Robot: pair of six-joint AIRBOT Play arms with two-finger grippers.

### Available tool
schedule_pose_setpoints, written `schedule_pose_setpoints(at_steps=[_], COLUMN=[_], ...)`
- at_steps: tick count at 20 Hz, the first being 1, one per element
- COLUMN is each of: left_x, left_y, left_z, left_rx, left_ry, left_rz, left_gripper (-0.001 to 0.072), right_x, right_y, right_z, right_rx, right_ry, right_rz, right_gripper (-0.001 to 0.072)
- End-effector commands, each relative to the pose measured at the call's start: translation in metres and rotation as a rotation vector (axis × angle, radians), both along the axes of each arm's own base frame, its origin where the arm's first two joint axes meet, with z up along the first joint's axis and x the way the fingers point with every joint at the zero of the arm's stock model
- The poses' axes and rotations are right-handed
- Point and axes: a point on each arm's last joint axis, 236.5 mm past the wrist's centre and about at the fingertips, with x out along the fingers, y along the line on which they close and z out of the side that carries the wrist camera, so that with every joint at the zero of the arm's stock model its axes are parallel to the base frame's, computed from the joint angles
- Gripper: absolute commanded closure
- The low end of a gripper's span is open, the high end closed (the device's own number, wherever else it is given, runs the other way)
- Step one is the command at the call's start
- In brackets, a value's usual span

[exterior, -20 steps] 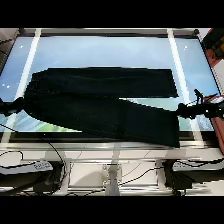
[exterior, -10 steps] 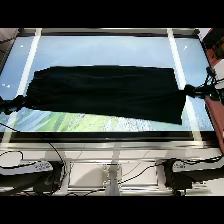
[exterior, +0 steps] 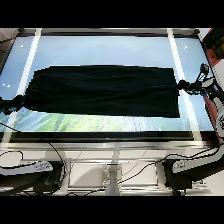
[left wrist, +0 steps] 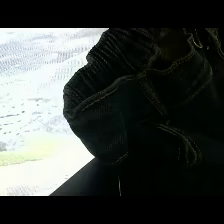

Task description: Fold the clothes and pants, and hang the long-sleeved shirts on hangers.

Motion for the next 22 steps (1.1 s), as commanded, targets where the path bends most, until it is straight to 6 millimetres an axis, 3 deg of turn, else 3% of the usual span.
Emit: schedule_pose_setpoints(at_steps=[1,3,4,6,7,9,11,15,17,18,20,22], left_x=[0.002,0.003,0.003,0.003,0.003,0.003,0.003,0.003,0.003,0.003,0.003,0.003], left_y=[-0.007,-0.009,-0.01,-0.01,-0.01,-0.01,-0.01,-0.01,-0.01,-0.01,-0.01,-0.01], left_z=[0.001,0.001,0.001,0.001,0.001,0.001,0.001,0.001,0.001,0.001,0.001,0.001], left_rx=[-0.017,-0.017,-0.017,-0.017,-0.017,-0.017,-0.016,-0.017,-0.017,-0.017,-0.017,-0.017], left_ry=[0.0,0.0,0.0,0.0,0.0,0.0,0.0,0.0,0.0,0.0,0.0,0.0], left_rz=[-0.009,-0.014,-0.017,-0.017,-0.017,-0.017,-0.017,-0.017,-0.017,-0.017,-0.017,-0.017], left_gripper=[0.0669,0.0668,0.0668,0.0669,0.0668,0.0669,0.0669,0.0668,0.0669,0.0668,0.0668,0.0668], right_x=[-0.005,-0.019,-0.031,-0.056,-0.064,-0.084,-0.122,-0.206,-0.218,-0.218,-0.217,-0.216], right_y=[0.0,-0.006,-0.008,-0.017,-0.026,-0.039,-0.036,0.001,0.027,0.035,0.05,0.059], right_z=[0.008,0.026,0.036,0.061,0.076,0.104,0.111,0.07,0.051,0.043,0.022,0.003], right_rx=[-0.008,-0.011,-0.001,0.022,0.036,0.051,0.053,0.148,0.205,0.238,0.336,0.413], right_ry=[0.031,0.081,0.117,0.172,0.164,0.145,0.201,0.332,0.286,0.248,0.206,0.181], right_rz=[0.024,0.057,0.072,0.074,0.03,-0.05,-0.061,-0.131,-0.169,-0.204,-0.313,-0.4], right_gripper=[0.0181,0.0184,0.0224,0.0667,0.0686,0.0687,0.0687,0.0686,0.0686,0.0649,0.0298,0.0275])
